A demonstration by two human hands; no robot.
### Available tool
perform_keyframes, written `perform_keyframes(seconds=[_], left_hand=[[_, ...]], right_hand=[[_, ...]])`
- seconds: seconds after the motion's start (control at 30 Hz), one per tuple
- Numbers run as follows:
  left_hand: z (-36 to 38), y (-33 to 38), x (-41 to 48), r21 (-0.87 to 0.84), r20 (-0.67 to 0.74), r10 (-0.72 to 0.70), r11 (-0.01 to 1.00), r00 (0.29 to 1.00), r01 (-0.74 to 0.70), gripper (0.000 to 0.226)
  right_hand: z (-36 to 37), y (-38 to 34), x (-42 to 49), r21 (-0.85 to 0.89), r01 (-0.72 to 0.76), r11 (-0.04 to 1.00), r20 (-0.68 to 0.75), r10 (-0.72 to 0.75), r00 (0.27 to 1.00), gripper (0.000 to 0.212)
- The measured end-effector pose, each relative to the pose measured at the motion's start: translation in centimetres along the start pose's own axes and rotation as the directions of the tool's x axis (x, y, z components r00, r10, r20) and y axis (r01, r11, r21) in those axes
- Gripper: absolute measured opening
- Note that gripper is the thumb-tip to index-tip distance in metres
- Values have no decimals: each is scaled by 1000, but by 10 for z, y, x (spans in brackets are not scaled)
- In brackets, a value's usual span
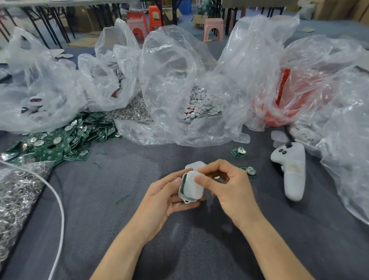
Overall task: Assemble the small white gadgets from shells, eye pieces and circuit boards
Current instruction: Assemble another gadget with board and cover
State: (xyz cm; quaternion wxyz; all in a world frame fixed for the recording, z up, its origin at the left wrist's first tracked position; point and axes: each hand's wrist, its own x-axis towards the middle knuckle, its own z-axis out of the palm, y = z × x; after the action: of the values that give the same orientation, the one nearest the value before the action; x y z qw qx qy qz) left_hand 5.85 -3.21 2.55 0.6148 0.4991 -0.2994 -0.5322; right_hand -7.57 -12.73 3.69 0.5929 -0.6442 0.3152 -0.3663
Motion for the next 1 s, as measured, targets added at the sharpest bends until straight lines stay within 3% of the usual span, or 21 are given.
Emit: perform_keyframes(seconds=[0.43, 0.63, 1.0], left_hand=[[0, -3, 0, 57, 37, 49, 997, 998, -51, 44], [3, -4, -1, 90, 35, 53, 994, 998, -56, 51], [10, -8, -2, 115, -64, 163, 981, 984, -155, 31]], right_hand=[[6, 8, 0, 66, -86, 994, 55, 82, 995, 15], [4, 9, 1, -12, -102, 995, 47, 102, 994, 10], [5, 5, 1, 52, -35, 998, -65, 38, 997, 7]])
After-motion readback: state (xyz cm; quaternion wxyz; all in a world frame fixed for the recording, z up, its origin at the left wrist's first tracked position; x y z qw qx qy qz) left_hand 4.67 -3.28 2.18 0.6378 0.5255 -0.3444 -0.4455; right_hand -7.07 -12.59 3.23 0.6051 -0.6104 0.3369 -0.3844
